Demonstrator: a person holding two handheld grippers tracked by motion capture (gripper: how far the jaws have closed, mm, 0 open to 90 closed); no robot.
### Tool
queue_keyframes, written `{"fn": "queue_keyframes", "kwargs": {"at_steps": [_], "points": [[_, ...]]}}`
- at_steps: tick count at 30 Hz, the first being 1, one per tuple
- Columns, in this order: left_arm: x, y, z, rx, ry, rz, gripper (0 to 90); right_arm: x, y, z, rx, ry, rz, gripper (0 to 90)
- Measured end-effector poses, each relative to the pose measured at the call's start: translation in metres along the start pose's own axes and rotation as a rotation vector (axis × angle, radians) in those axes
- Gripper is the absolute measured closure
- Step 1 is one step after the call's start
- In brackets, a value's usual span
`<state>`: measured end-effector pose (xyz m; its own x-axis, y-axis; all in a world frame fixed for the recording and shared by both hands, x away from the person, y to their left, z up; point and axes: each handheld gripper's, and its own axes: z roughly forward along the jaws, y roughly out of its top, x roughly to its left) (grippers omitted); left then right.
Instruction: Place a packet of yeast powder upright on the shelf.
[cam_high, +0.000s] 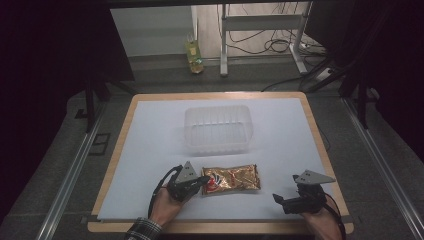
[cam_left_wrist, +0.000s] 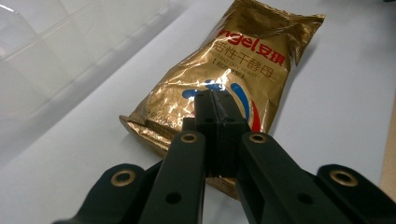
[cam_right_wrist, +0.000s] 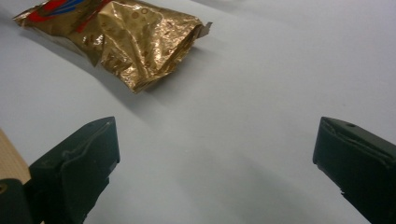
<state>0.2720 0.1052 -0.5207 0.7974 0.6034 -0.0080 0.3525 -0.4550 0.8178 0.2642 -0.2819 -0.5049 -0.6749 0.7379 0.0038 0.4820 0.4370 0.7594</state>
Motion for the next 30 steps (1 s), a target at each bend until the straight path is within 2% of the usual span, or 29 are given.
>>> {"fn": "queue_keyframes", "kwargs": {"at_steps": [5,9,12,15,19,23,30], "points": [[0.003,0.001,0.006,-0.006,-0.003,-0.011,89.7,0.004,0.002,0.003,0.006,0.019,-0.011,0.6],[0.002,0.001,0.015,0.010,-0.012,-0.022,89.6,0.005,0.002,0.004,0.012,0.037,-0.009,0.6],[0.000,0.001,0.021,0.029,0.004,-0.010,89.7,0.008,0.003,0.006,0.014,0.057,-0.010,0.6],[-0.005,0.001,0.021,0.047,0.040,0.045,89.8,0.010,0.005,0.006,0.013,0.070,-0.019,0.5],[-0.009,0.001,0.022,0.056,0.067,0.074,89.9,0.011,0.007,0.010,0.020,0.090,-0.030,0.6],[-0.007,0.000,0.021,0.058,0.059,0.062,89.9,0.013,0.009,0.013,0.026,0.112,-0.040,0.6],[-0.004,-0.002,0.020,0.066,0.058,0.046,90.0,0.010,0.013,0.016,0.024,0.171,-0.014,0.5]]}}
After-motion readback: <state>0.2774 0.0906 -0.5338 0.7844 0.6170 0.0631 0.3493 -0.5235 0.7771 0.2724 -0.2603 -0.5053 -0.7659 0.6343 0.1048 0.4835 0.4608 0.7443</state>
